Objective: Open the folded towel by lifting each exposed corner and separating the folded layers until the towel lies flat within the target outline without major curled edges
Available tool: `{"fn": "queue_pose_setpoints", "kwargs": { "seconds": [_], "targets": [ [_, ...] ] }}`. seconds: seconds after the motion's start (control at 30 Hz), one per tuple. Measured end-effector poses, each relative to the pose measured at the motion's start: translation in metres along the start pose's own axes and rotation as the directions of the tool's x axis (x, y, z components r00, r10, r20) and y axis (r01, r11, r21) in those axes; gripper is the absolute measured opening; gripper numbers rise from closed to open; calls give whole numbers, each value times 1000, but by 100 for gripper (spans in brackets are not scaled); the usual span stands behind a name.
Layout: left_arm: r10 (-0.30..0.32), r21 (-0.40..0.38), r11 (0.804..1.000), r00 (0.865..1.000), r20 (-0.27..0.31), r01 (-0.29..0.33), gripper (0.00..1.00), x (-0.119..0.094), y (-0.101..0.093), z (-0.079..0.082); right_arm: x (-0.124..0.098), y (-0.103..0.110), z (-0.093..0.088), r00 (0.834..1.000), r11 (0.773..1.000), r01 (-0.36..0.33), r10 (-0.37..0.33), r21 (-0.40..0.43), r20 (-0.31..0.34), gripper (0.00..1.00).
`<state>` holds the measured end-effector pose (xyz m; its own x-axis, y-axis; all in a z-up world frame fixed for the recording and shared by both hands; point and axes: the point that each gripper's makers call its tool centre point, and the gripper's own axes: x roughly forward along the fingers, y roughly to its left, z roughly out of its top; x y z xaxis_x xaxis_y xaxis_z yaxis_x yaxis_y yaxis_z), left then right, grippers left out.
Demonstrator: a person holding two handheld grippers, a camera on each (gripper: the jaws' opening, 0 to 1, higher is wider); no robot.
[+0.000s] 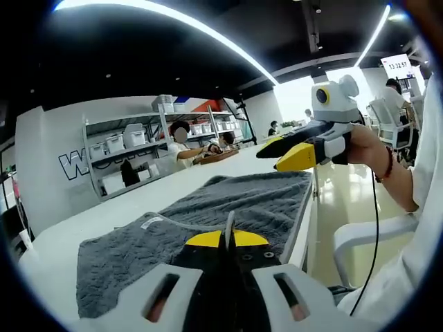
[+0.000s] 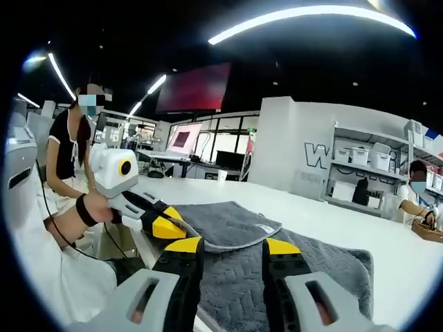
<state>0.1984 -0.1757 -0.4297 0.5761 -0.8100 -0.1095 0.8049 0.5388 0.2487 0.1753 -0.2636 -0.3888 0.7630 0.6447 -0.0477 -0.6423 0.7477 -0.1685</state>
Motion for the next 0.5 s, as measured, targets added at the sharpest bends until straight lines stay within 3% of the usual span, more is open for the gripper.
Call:
{"fn": "queue_pose_setpoints", "kwargs": {
  "seconds": [0.5],
  "targets": [
    [38,-20,999,999,37,-37,3,-13,15,7,16,4,9,1000,1000,-17,17,-5,-9,29]
  ]
}}
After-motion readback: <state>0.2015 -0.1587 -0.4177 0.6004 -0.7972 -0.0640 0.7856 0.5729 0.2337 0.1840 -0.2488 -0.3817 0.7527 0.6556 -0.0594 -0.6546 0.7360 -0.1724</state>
